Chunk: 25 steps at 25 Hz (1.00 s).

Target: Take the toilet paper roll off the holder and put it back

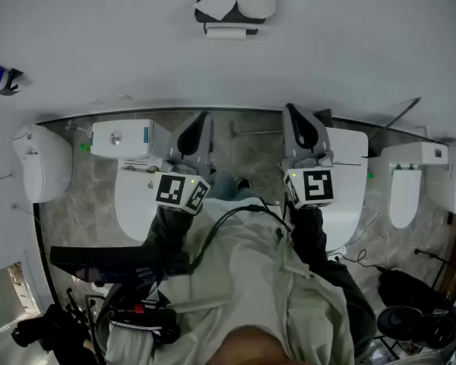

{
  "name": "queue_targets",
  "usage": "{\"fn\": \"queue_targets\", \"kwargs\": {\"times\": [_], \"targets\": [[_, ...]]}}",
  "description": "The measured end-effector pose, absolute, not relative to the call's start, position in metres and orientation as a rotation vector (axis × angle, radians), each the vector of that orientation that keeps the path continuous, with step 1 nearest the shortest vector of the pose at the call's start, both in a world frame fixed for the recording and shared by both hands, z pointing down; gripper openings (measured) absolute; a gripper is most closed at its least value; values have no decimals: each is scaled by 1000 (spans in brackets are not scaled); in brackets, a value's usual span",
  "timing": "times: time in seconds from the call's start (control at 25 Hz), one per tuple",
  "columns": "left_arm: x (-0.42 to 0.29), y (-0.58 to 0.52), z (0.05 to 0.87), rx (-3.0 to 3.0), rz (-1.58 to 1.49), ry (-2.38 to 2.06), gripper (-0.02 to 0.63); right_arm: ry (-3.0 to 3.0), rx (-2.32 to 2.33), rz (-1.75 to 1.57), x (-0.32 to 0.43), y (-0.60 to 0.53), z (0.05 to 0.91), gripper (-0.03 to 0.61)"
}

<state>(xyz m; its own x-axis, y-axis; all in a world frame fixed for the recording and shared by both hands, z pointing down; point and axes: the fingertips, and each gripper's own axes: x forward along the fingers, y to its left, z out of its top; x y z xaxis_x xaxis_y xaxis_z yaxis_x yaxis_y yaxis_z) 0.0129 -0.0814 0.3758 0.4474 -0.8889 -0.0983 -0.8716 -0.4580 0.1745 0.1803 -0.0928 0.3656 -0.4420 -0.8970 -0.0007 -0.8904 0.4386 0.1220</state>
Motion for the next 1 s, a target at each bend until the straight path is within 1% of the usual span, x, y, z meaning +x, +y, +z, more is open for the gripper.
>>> {"fn": "queue_targets", "kwargs": {"times": [0.68,0.84,1.0], "targets": [[2,-83,373,2623,-234,-1586,8,-2662,1737,-189,178,-91,354,2],[-23,-90,371,2648,-201,-1559,8,-2566,1719,-323,150,-107,345,2],[-38,-98,366,2678,-247,-1500,8,-2590,1712,-421,133,-131,329,2]]}}
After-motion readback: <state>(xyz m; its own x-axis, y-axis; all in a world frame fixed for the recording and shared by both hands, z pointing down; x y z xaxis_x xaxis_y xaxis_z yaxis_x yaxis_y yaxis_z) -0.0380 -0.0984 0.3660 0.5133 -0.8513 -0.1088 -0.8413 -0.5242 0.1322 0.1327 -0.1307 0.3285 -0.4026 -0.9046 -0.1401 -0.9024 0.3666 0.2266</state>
